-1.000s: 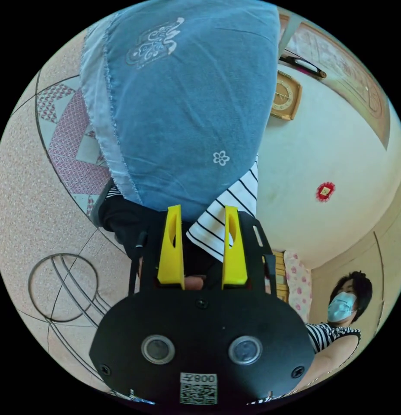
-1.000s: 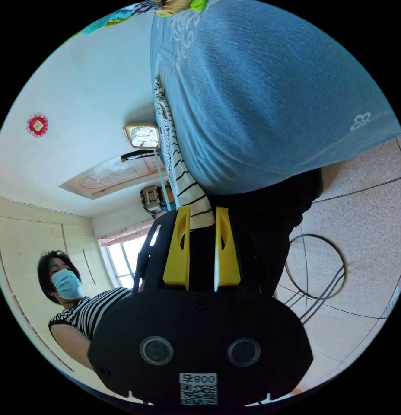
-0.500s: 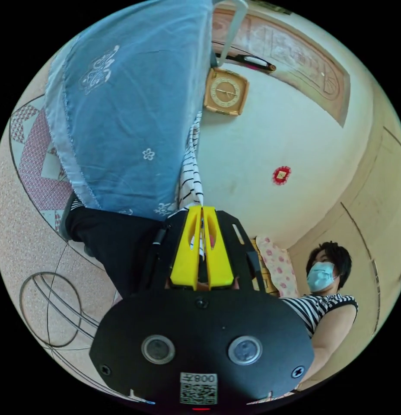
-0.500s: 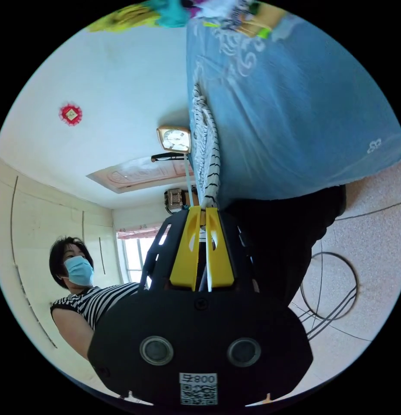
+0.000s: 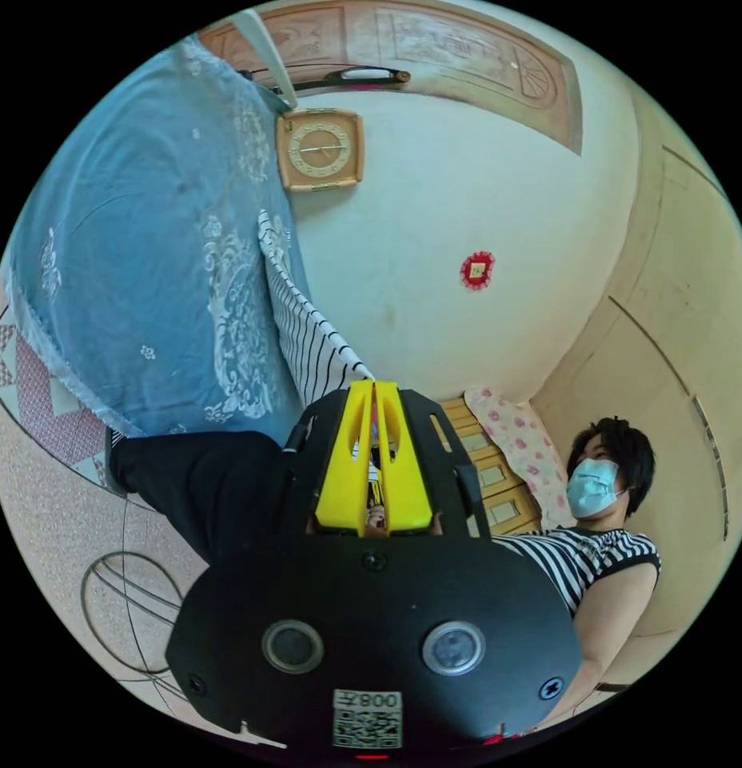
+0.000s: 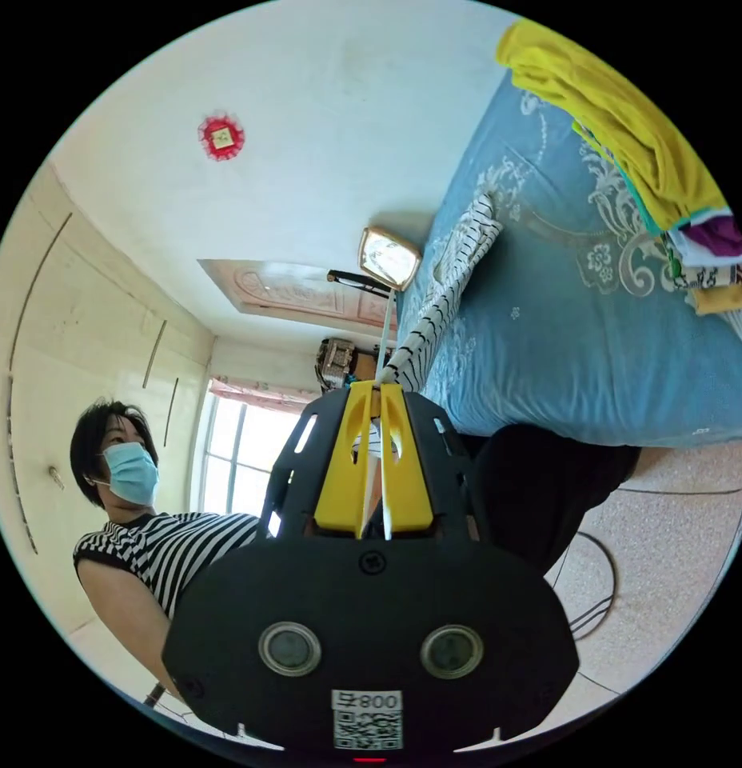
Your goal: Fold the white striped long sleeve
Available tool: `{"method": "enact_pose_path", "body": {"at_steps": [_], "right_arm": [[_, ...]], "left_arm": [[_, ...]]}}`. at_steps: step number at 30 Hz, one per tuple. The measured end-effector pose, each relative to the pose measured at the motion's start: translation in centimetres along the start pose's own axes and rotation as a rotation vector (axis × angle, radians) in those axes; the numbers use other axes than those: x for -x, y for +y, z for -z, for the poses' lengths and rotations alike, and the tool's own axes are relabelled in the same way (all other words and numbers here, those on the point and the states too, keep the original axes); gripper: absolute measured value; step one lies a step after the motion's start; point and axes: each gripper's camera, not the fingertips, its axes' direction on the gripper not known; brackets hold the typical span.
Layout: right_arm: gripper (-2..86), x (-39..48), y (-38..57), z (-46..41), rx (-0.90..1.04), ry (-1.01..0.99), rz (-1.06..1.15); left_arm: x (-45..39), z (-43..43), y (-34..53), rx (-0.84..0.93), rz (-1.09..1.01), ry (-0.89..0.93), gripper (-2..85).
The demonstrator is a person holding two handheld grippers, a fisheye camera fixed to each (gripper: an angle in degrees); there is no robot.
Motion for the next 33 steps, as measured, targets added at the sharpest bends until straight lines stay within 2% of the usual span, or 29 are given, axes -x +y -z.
{"method": "enact_pose_path", "body": {"at_steps": [8, 17, 26, 33], "right_arm": [[1.2, 2.1, 1.6, 2.7, 0.038, 0.052, 0.028], [1.3, -1.3, -1.0, 3.1, 0.015, 0.057, -0.087], [1.2, 0.8, -16.7, 1.1, -0.018, 0.042, 0.014], [1.4, 1.1, -36.6, -3.8, 0.012, 0.091, 0.059]], "left_arm": [[-2.1, 0.7, 2.3, 0.005, 0.03, 0.005, 0.2], [-0.3, -2.0, 1.8, -0.015, 0.136, -0.012, 0.2], [-1.6, -11.5, -10.1, 0.019, 0.011, 0.014, 0.2], [-0.6, -21.0, -21.8, 0.04, -0.056, -0.025, 0.2]]}}
